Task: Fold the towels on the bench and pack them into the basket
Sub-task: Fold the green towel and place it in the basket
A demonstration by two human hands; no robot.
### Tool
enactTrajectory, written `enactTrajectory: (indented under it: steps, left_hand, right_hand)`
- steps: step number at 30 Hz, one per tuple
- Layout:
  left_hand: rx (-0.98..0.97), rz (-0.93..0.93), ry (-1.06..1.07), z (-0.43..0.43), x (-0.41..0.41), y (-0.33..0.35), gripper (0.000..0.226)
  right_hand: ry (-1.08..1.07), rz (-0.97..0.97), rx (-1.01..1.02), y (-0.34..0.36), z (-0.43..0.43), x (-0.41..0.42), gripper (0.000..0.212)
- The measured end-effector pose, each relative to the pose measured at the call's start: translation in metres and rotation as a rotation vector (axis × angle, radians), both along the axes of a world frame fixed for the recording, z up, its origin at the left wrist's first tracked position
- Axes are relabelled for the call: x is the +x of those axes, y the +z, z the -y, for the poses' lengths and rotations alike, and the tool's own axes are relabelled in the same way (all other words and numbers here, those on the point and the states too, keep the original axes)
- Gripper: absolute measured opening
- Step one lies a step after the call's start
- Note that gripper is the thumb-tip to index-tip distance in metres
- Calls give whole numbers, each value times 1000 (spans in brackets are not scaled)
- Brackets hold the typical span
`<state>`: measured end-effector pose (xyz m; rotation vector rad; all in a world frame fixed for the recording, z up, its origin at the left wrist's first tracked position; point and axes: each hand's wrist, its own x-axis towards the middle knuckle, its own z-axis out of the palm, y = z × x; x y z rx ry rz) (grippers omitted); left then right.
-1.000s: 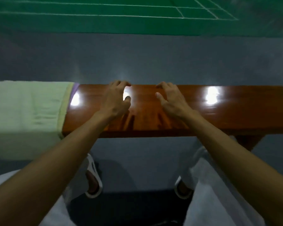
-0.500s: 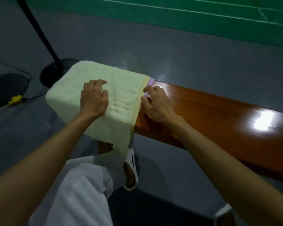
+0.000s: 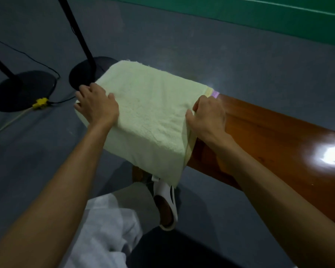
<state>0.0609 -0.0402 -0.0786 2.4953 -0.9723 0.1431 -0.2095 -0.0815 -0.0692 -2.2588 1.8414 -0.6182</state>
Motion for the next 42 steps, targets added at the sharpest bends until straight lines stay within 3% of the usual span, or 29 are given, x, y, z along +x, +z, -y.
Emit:
enactTrajectory:
  steps: [7, 12, 15, 19, 28, 35, 42]
  left_hand:
    - [-118, 42, -95, 0, -2, 13, 12]
    - [-318, 59, -295, -3, -39, 54, 16]
    - [-369, 43, -461, -6, -85, 79, 18]
    - [-277, 4, -667, -9, -145, 86, 14]
    - [104, -150, -911, -3, -273, 63, 10]
    - [222, -196, -1013, -11, -346, 47, 14]
    - [338, -245, -1064, -21, -363, 40, 13]
  right_hand:
    - [45, 162, -70, 8, -2, -1, 13]
    - [15, 461, -205, 29, -5, -35, 15]
    - [-30, 542, -260, 48, -12, -77, 14]
    - [-127, 457, -283, 59, -27, -161, 15]
    - [-363, 165, -68, 29, -78, -349, 14]
    - [-462, 135, -97, 34, -81, -409, 11]
    - [-486, 94, -49, 36, -82, -433, 11]
